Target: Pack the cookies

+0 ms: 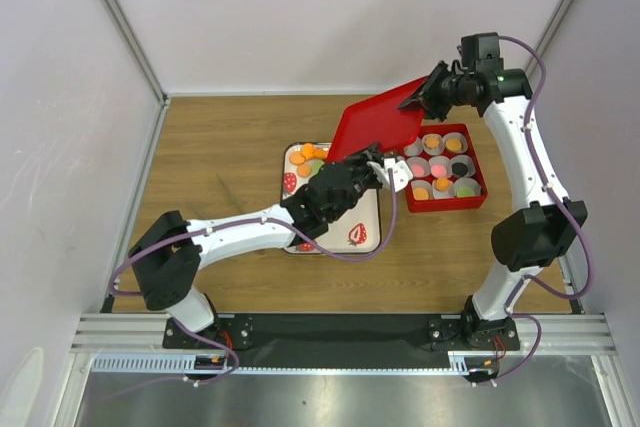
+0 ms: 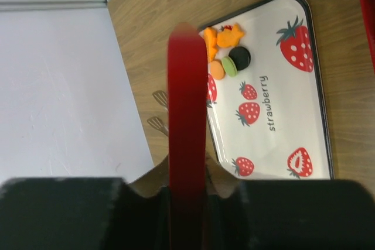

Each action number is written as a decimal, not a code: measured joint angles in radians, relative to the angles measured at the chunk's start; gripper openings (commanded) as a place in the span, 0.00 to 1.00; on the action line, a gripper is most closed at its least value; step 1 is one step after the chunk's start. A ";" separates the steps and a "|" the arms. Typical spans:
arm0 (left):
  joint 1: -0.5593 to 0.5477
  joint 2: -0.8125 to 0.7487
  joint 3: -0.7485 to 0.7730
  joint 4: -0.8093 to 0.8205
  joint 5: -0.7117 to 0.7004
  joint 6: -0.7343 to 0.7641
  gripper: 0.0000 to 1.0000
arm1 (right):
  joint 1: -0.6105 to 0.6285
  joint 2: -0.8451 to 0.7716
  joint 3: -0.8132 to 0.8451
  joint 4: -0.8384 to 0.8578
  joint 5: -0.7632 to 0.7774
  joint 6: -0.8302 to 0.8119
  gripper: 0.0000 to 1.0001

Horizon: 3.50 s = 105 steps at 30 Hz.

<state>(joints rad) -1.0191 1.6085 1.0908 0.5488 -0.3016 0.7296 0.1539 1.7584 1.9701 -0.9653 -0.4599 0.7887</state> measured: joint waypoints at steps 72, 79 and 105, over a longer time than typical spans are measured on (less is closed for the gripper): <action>0.331 0.753 0.627 0.365 0.724 -2.158 0.00 | -0.224 -0.383 -0.494 0.328 0.484 -0.357 1.00; 0.329 0.900 0.790 0.326 0.727 -2.191 0.00 | -0.249 -0.352 -0.551 0.430 0.477 -0.355 1.00; 0.319 1.025 0.884 0.180 0.740 -2.270 0.02 | -0.256 -0.237 -0.671 0.563 0.471 -0.339 1.00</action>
<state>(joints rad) -0.7006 2.6335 1.9751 0.7292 0.4381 -1.5402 -0.1017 1.5215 1.2987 -0.4026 0.0109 0.4500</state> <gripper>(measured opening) 0.160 0.994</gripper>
